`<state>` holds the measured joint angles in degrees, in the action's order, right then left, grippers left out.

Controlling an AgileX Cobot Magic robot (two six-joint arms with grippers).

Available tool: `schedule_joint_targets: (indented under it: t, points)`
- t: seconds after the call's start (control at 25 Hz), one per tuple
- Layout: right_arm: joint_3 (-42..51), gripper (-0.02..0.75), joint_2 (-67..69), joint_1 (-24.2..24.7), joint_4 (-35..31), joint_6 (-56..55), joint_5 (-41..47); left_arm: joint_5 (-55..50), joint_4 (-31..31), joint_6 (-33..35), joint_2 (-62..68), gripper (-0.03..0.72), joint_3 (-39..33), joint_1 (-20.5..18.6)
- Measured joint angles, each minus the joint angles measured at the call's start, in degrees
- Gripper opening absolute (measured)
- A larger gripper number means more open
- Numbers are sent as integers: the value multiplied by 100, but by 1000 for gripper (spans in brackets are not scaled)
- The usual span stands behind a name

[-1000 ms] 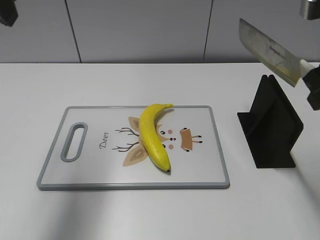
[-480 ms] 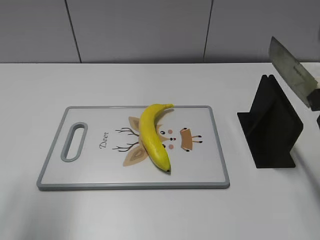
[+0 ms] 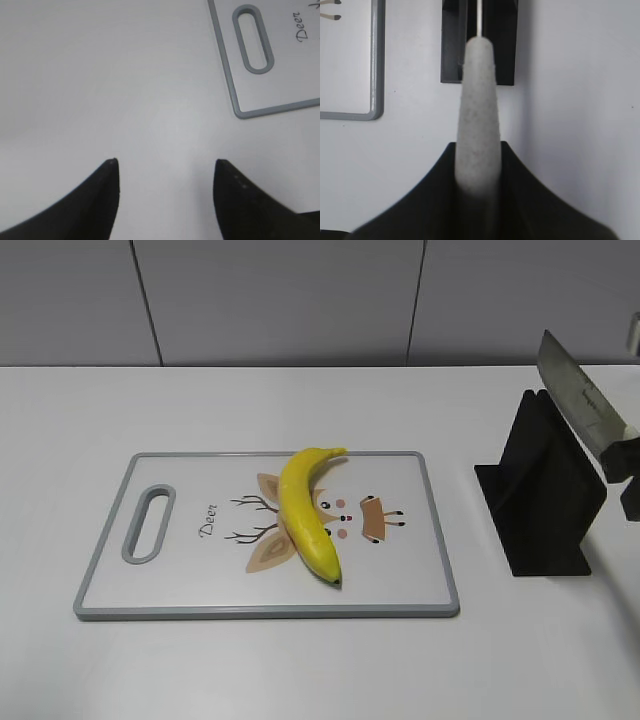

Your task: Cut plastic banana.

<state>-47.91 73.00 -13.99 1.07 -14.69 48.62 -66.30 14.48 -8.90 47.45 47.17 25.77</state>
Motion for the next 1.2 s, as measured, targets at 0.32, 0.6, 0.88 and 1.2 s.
schedule_joint_targets:
  t: [0.32, 0.6, 0.88, 1.2]
  points:
    - [0, 171, 277, 0, 12, -19, -54, 90, -609, 464, -1318, 581, -781, 0]
    - [0, 171, 706, 0, 29, -19, -229, 115, -730, 498, -1917, 581, -842, 0]
    - [0, 171, 1135, 0, 35, -43, -359, 323, -906, 655, -2025, 581, -882, 0]
    - [121, 171, 1195, 0, 35, -150, -548, 407, -1150, 1073, -3099, 577, -1574, 0]
